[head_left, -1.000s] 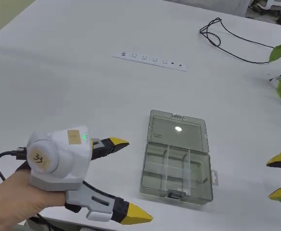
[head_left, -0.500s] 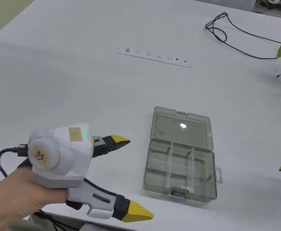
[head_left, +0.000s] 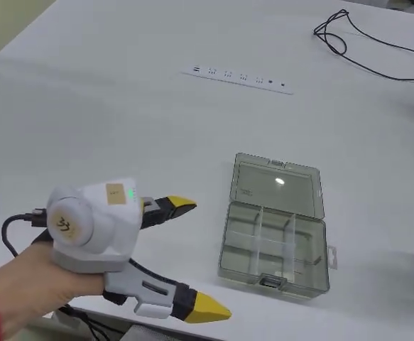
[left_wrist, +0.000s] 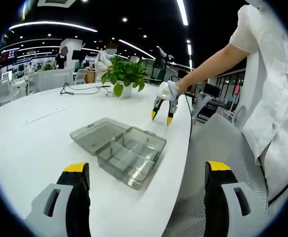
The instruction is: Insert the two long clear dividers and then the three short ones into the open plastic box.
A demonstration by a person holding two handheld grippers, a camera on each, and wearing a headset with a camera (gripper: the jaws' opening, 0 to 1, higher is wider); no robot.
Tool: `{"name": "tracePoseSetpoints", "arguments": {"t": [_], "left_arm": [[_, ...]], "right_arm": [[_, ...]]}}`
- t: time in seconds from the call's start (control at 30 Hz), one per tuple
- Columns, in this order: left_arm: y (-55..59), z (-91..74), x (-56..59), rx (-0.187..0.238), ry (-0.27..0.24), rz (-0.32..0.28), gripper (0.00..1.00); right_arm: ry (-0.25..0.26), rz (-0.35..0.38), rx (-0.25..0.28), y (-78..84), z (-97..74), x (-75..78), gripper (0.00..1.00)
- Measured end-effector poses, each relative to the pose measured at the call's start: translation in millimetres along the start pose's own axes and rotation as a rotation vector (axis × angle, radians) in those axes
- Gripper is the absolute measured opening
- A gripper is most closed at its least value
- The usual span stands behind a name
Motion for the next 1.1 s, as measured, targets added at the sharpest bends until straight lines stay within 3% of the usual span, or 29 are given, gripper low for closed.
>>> {"name": "tracePoseSetpoints", "arguments": {"t": [0.27,0.5,0.8,1.1], "left_arm": [[0.5,-0.2,-1.1,-0.002,-0.001,0.001,0.99],[0.7,-0.3,-0.9,-0.002,0.000,0.000,0.99],[0.2,-0.5,-0.4,0.001,0.001,0.002,0.98],[-1.6,-1.8,-0.2,0.005,0.004,0.004,0.98]], "right_arm": [[0.004,0.015,0.014,1.6,-1.4,1.7,0.44],[0.007,0.007,0.005,2.9,-1.3,2.1,0.33],[0.019,0.010,-0.003,2.3,-1.6,1.4,0.32],[0.054,0.013,0.042,-15.4,-12.9,-6.5,0.32]]}}
Point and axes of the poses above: the centre of the closed fingertips' face, and the gripper's own axes: z roughly forward along the fingers, x roughly to its right, y roughly out of its underside, the point moved 6 cm from there along -z, roughly backward along the fingers, and after that the axes turned 1 degree about x, right-handed, at the moved point
